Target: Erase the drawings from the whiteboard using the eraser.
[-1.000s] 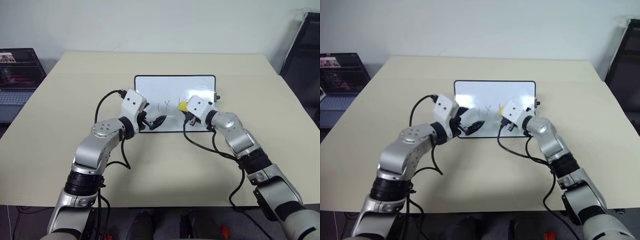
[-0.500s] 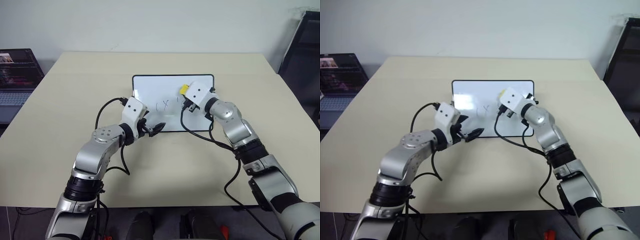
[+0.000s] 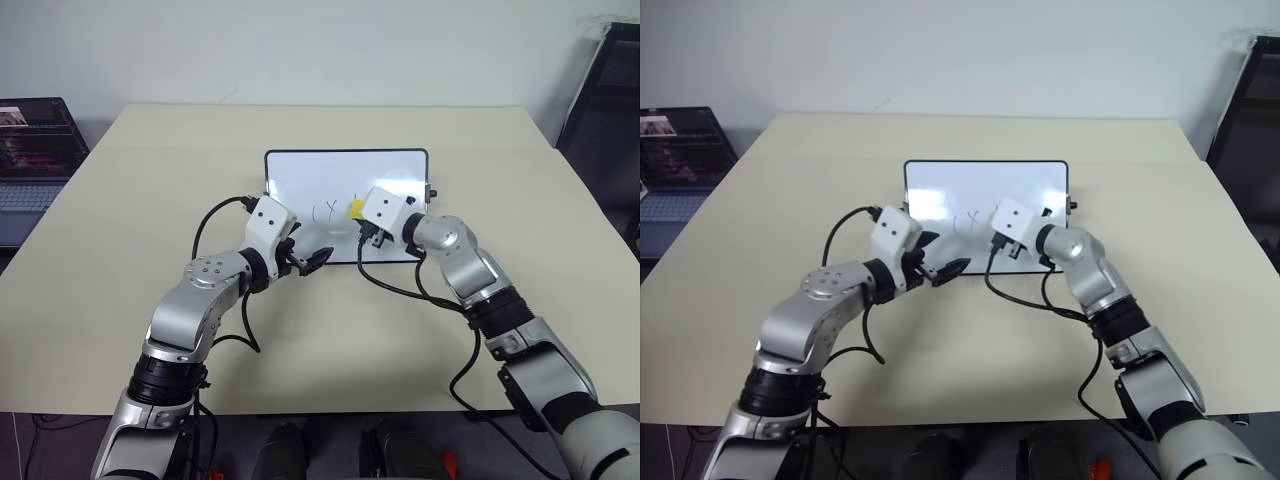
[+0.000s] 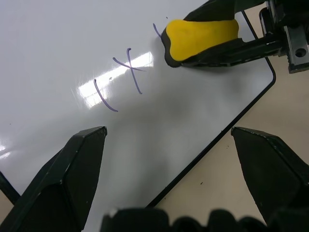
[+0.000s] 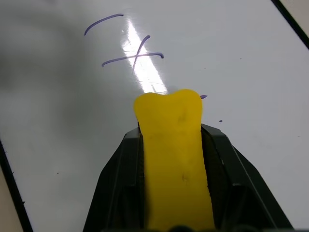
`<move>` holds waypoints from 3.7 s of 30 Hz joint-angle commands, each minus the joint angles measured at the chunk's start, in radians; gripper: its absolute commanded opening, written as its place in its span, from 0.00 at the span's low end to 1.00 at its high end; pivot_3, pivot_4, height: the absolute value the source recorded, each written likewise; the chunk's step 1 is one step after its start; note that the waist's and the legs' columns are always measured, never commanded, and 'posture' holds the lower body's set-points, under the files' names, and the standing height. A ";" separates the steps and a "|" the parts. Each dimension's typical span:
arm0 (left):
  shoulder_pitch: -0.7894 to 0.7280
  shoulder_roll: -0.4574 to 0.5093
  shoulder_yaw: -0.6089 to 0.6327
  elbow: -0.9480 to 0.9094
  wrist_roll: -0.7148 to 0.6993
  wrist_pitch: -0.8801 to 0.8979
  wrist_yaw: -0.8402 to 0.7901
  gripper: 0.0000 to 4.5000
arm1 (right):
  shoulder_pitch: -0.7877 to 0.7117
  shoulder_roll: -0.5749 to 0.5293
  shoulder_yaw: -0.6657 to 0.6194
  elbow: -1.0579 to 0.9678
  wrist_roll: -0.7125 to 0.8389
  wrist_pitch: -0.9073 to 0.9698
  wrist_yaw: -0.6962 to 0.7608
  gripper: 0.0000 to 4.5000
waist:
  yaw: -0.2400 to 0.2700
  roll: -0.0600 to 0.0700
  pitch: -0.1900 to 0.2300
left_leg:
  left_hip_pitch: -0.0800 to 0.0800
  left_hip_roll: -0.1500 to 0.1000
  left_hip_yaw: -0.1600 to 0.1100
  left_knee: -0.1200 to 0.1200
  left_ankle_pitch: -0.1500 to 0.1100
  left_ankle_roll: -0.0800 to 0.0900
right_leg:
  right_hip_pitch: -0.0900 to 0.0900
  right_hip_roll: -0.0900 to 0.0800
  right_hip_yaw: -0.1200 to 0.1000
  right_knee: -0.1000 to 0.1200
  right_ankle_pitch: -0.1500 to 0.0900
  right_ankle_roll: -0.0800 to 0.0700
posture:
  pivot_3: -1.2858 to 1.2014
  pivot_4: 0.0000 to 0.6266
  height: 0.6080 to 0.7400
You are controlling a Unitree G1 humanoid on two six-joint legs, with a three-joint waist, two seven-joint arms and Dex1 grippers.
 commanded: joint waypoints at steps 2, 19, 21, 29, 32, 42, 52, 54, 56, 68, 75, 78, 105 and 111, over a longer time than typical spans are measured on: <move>-0.010 -0.008 0.002 -0.027 0.000 -0.012 -0.002 1.00 | -0.048 0.011 -0.048 -0.004 -0.003 -0.032 -0.060 0.28 | -0.001 0.000 0.000 | 0.000 0.000 0.000 0.000 0.000 0.000 | 0.000 0.000 0.000 0.000 0.000 0.000 | 0.52 0.24 1.00; -0.017 -0.016 -0.002 -0.016 0.004 -0.019 -0.006 1.00 | -0.032 0.044 -0.074 -0.020 0.042 0.134 -0.006 0.28 | -0.002 0.000 0.000 | 0.000 0.000 0.000 -0.001 0.000 0.000 | 0.000 0.000 0.000 0.000 0.000 0.000 | 0.52 0.24 1.00; -0.018 -0.017 -0.004 -0.014 0.004 -0.021 -0.009 1.00 | -0.060 0.057 -0.103 -0.001 0.044 0.110 -0.063 0.28 | -0.002 0.000 0.000 | 0.000 0.000 0.000 0.000 0.000 0.000 | 0.000 0.000 0.000 0.000 0.000 0.000 | 0.52 0.24 1.00; -0.031 -0.025 -0.007 -0.004 0.007 -0.032 -0.011 1.00 | -0.029 0.054 -0.074 -0.006 0.028 0.132 -0.043 0.28 | -0.003 0.000 0.000 | 0.000 0.000 0.000 -0.001 0.000 0.000 | 0.000 0.000 0.000 -0.001 0.000 0.000 | 0.52 0.24 1.00; -0.030 -0.026 -0.008 0.000 0.008 -0.036 -0.013 1.00 | -0.007 0.038 -0.064 -0.022 0.028 0.170 -0.002 0.28 | -0.003 0.000 0.000 | 0.000 0.000 0.000 -0.001 0.000 0.000 | 0.000 0.000 0.000 -0.001 0.000 0.000 | 0.52 0.24 1.00; -0.029 -0.030 -0.012 0.001 0.006 -0.040 -0.015 1.00 | 0.011 0.030 -0.057 -0.092 0.016 0.203 0.027 0.28 | -0.005 0.000 0.000 | 0.001 0.000 0.000 0.000 0.000 0.000 | 0.001 0.000 0.000 0.000 0.000 0.000 | 0.52 0.24 1.00; -0.022 -0.030 -0.013 -0.005 0.006 -0.035 -0.016 1.00 | -0.008 0.023 -0.068 -0.036 0.001 0.141 -0.062 0.28 | -0.006 0.000 0.000 | 0.000 0.000 0.000 -0.001 0.000 0.000 | 0.001 0.000 0.000 -0.001 0.000 0.000 | 0.52 0.24 1.00; -0.020 -0.030 -0.012 -0.007 0.006 -0.036 -0.016 1.00 | 0.012 0.015 -0.060 -0.055 0.006 0.174 -0.028 0.28 | -0.005 0.000 0.000 | 0.000 0.000 0.000 -0.001 0.000 0.000 | 0.001 0.000 0.000 -0.001 0.000 0.000 | 0.52 0.24 1.00; -0.020 -0.031 -0.012 -0.006 0.006 -0.036 -0.016 1.00 | 0.031 0.000 -0.044 -0.075 0.004 0.201 0.016 0.28 | -0.005 0.000 0.000 | 0.000 0.000 0.000 -0.001 0.000 0.000 | 0.001 0.000 0.000 -0.001 0.000 0.000 | 0.52 0.24 1.00; -0.012 -0.029 -0.008 -0.010 0.005 -0.037 -0.019 1.00 | 0.012 0.013 -0.057 -0.112 0.004 0.163 -0.014 0.28 | -0.011 0.000 0.000 | 0.002 0.000 0.000 -0.001 0.000 0.000 | 0.001 0.000 0.000 0.001 0.000 0.000 | 0.52 0.24 1.00; -0.012 -0.029 -0.007 -0.014 0.005 -0.031 -0.017 1.00 | -0.047 0.047 -0.042 -0.040 0.006 0.057 -0.055 0.28 | -0.007 0.000 0.001 | 0.000 0.000 0.000 -0.001 0.000 0.000 | 0.000 0.000 0.000 -0.002 0.000 0.000 | 0.52 0.24 1.00; -0.011 -0.030 -0.006 -0.017 0.005 -0.028 -0.014 1.00 | -0.059 0.050 -0.025 0.013 -0.017 0.033 -0.062 0.28 | -0.007 0.000 0.001 | -0.001 0.000 0.000 -0.003 0.000 -0.001 | 0.000 0.000 0.000 -0.005 0.000 0.000 | 0.52 0.24 1.00; 0.100 -0.042 0.105 -0.105 -0.027 0.019 0.080 1.00 | 0.103 0.028 -0.177 -0.368 0.144 0.305 0.081 0.28 | -0.003 0.000 0.001 | -0.002 0.000 -0.001 -0.003 0.000 0.000 | 0.000 0.000 -0.001 -0.007 0.000 0.000 | 0.52 0.24 1.00; 0.181 -0.055 0.176 -0.097 -0.020 -0.068 0.114 1.00 | 0.203 0.049 -0.290 -0.601 0.357 0.439 0.134 0.28 | 0.001 0.000 0.001 | -0.002 0.001 -0.002 -0.003 0.000 0.000 | 0.001 0.000 -0.002 -0.009 0.000 0.000 | 0.52 0.24 1.00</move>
